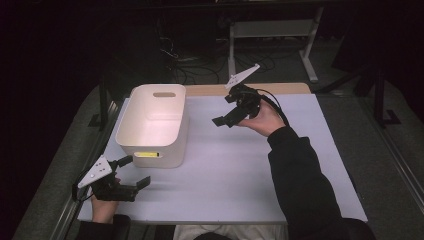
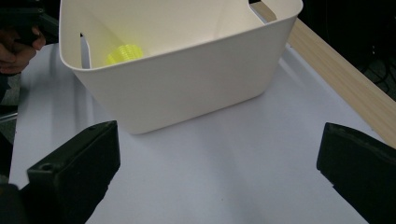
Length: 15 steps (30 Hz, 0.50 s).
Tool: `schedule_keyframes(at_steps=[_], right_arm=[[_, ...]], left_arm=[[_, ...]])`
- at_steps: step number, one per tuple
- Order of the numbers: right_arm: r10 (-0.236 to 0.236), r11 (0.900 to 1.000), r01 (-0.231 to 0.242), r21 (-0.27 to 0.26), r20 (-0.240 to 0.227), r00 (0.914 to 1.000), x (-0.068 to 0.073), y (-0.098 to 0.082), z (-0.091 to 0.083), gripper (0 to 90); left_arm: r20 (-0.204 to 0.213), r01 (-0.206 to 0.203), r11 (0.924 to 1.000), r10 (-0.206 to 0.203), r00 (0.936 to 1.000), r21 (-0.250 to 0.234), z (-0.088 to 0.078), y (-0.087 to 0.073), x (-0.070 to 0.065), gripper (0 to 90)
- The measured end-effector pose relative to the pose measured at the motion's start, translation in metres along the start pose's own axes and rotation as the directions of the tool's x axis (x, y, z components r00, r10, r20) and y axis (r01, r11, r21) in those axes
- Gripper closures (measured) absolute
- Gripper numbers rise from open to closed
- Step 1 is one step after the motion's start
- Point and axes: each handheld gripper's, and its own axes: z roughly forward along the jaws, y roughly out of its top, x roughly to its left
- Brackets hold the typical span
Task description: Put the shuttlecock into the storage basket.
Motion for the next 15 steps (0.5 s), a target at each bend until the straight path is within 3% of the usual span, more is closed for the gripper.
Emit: schedule_keyframes(at_steps=[15], right_arm=[[0.034, 0.999, -0.033, -0.039, 0.028, 0.999, -0.004, -0.035, -0.02, 0.0]], left_arm=[[-0.003, 0.0, 1.0, 0.0, 1.0, 0.002, 0.0, 0.0, 0.0, 0.0]])
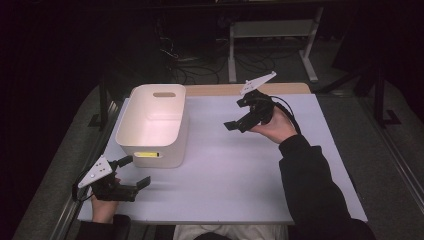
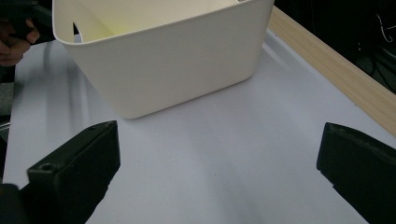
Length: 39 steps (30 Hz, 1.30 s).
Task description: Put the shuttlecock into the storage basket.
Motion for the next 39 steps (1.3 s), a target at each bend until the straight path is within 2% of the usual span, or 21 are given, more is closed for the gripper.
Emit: schedule_keyframes(at_steps=[21, 39], right_arm=[[0.058, 0.998, -0.057, -0.029, 0.029, 0.9979, -0.003, -0.044, -0.022, 0.0], [0.073, 0.996, -0.07, -0.058, 0.042, 0.9965, 0.003, -0.073, -0.036, 0.0]], left_arm=[[-0.003, 0.0, 1.0, 0.0, 1.0, 0.004, 0.0, 0.0, 0.0, 0.0], [-0.006, 0.0, 1.0, 0.001, 1.0, 0.007, 0.0, 0.0, 0.0, 0.0]])
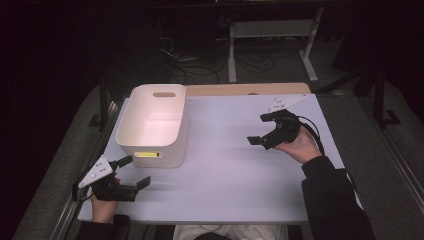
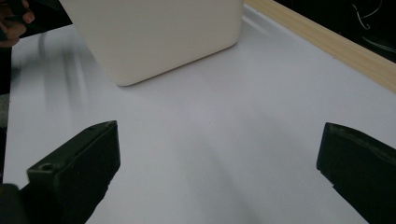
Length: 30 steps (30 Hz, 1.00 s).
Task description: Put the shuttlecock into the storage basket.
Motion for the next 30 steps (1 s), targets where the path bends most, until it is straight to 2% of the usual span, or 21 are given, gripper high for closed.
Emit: schedule_keyframes(at_steps=[20, 30], right_arm=[[0.026, 0.999, -0.026, -0.026, 0.009, 0.9996, 0.006, -0.029, -0.016, 0.0], [0.059, 0.997, -0.057, -0.057, 0.025, 0.998, 0.01, -0.051, -0.03, 0.0]], left_arm=[[-0.001, 0.0, 1.0, 0.0, 1.0, -0.001, 0.0, 0.0, 0.0, 0.0], [-0.002, 0.001, 1.0, -0.001, 1.0, 0.0, 0.0, 0.0, 0.0, 0.0]])
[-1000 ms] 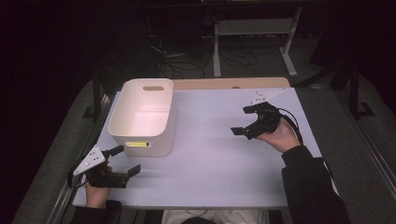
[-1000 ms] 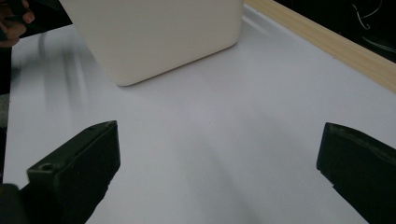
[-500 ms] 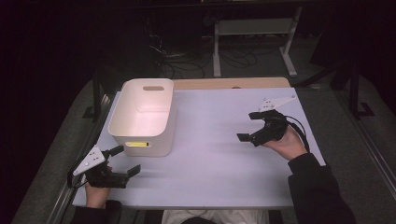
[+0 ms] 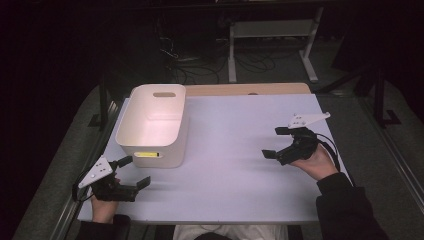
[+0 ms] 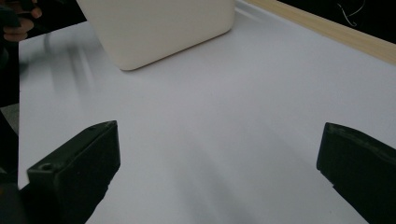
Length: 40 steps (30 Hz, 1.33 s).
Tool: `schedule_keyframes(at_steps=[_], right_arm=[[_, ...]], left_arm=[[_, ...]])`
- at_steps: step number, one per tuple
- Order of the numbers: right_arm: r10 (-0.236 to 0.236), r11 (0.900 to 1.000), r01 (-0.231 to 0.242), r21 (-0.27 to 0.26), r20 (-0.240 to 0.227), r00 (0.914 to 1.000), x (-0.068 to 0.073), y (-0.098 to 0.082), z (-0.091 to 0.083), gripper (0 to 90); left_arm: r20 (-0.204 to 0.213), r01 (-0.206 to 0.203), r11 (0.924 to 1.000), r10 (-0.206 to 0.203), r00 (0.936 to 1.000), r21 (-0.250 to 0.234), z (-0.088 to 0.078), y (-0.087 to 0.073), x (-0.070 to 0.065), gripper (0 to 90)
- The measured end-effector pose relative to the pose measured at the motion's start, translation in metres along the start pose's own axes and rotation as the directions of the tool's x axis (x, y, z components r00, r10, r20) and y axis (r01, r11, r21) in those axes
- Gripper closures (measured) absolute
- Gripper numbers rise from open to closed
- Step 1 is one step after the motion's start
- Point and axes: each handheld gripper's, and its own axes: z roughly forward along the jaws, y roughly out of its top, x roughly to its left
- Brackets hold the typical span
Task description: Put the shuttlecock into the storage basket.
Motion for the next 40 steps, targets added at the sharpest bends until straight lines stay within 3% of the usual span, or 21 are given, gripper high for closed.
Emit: schedule_keyframes(at_steps=[28, 40], right_arm=[[0.058, 0.998, -0.057, -0.023, 0.066, 0.9961, 0.002, -0.067, -0.026, 0.0], [0.079, 0.997, -0.078, -0.012, 0.095, 0.9923, 0.002, -0.086, -0.03, 0.0]], left_arm=[[0.0, 0.001, 1.0, -0.001, 1.0, -0.002, 0.0, 0.0, 0.0, 0.0], [0.003, 0.003, 1.0, -0.003, 1.0, -0.005, 0.0, 0.0, 0.0, 0.0]])
